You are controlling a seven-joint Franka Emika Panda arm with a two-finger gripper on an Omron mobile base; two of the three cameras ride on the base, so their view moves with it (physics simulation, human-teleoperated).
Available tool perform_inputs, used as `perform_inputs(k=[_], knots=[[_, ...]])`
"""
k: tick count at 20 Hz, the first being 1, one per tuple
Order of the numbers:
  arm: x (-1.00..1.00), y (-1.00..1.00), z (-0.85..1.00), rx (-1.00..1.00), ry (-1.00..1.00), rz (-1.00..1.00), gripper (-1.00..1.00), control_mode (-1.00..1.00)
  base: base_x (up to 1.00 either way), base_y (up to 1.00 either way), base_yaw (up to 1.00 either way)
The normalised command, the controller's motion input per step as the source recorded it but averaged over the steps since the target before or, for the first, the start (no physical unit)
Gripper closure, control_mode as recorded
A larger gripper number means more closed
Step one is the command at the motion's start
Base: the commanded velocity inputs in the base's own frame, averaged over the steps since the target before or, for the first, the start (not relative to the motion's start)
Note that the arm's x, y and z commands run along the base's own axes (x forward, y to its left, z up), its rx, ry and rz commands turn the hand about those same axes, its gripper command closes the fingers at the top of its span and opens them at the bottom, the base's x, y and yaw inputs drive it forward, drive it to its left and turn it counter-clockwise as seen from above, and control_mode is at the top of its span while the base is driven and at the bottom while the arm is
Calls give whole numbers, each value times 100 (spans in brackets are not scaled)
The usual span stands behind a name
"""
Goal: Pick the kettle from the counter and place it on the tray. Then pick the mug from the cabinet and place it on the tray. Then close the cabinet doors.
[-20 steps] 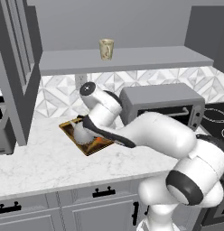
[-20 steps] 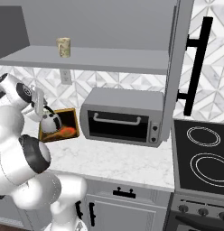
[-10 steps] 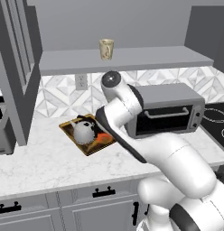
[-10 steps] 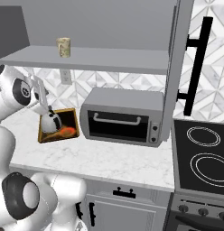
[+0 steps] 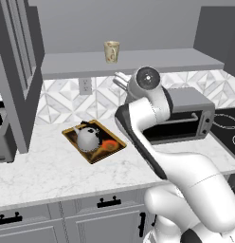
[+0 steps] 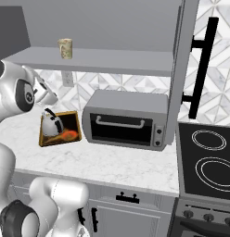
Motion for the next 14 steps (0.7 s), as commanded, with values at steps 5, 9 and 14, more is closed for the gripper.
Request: perform_inputs(k=[5,9,14], knots=[[-13,-11,59,-28,-22,33,-100,-100,0,0,0],[-9,0,61,-38,-19,26,-100,-100,0,0,0],[-2,0,50,-38,-5,14,-100,-100,0,0,0]])
